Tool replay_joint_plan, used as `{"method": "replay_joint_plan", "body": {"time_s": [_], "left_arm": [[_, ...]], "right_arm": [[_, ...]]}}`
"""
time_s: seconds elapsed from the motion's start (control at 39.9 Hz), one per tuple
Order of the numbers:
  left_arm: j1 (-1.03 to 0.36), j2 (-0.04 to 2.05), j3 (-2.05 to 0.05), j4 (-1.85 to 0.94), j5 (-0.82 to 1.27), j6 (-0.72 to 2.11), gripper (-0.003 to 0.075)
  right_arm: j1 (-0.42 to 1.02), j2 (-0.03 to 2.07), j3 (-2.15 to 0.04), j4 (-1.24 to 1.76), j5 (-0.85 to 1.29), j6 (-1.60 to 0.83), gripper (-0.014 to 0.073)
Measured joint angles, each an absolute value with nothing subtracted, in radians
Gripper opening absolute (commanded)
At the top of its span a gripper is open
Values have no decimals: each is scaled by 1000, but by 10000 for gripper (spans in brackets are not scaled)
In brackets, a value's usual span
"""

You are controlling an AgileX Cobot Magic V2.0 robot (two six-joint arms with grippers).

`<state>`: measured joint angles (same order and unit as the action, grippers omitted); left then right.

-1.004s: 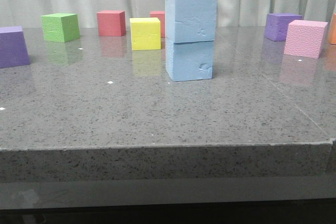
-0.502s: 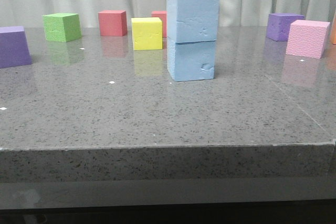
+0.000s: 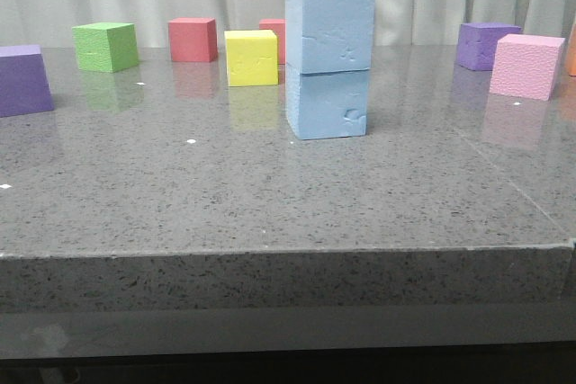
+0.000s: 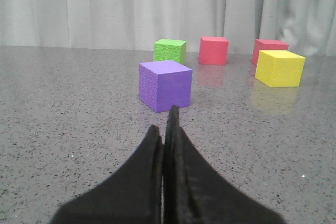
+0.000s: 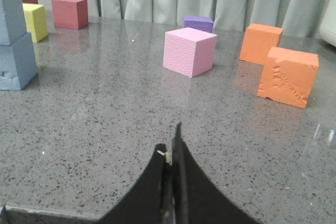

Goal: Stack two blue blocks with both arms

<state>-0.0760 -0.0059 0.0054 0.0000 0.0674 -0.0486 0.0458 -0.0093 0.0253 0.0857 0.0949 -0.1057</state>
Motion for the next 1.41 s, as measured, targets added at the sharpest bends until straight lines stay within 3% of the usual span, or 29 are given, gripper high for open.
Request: {"method": "replay_joint_plan", "body": {"time_s": [1.41], "left_arm": [[-76,-6,5,0,67,-49,-19]], "right_arm": [[21,-11,27,104,40,-31,-67]]}}
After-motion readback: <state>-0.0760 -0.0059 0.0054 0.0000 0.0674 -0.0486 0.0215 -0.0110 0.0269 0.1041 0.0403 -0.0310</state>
